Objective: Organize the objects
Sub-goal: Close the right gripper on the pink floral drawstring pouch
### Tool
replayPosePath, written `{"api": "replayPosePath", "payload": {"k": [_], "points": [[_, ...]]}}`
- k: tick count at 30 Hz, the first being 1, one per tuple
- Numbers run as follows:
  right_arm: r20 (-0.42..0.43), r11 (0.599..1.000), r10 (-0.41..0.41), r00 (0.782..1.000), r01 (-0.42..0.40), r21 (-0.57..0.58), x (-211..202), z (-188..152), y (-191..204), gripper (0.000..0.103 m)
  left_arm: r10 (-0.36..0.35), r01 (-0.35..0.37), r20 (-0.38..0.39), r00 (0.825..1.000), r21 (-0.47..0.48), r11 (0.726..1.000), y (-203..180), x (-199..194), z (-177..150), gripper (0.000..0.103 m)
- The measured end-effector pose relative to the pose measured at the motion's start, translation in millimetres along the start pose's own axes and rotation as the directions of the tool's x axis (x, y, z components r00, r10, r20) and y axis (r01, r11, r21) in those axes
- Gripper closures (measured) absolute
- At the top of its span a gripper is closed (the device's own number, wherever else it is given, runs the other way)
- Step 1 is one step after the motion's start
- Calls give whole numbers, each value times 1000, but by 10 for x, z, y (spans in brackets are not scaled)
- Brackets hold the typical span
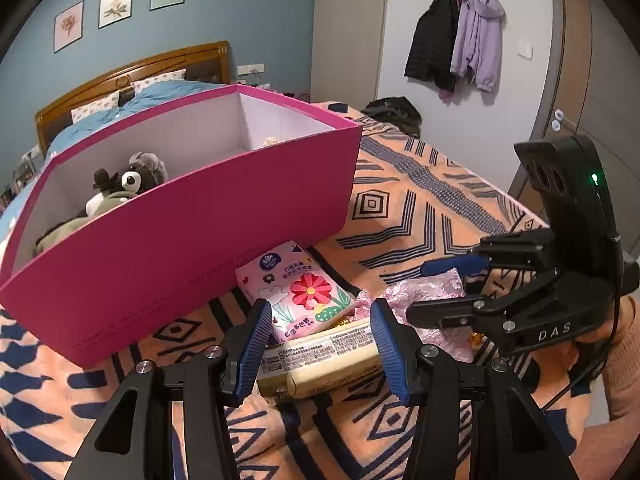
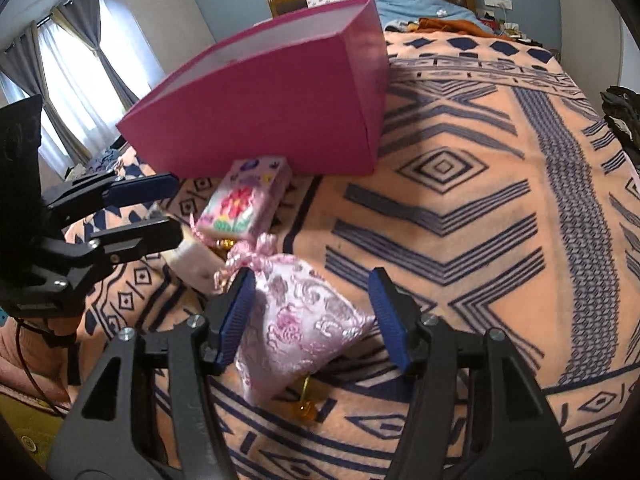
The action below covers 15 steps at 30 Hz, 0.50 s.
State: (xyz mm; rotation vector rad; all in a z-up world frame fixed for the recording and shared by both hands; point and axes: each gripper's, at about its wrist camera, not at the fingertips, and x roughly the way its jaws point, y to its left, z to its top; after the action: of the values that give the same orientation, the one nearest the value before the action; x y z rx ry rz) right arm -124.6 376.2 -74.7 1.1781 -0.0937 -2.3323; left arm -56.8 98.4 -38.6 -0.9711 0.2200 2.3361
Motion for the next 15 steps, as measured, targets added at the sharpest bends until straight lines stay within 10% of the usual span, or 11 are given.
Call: {"api": "replayPosePath", "payload": {"k": [15], "points": [[-1, 998, 39, 999, -39, 44, -228, -263, 28, 68, 51, -50, 10, 999, -71, 996, 220, -50, -24, 49]]}}
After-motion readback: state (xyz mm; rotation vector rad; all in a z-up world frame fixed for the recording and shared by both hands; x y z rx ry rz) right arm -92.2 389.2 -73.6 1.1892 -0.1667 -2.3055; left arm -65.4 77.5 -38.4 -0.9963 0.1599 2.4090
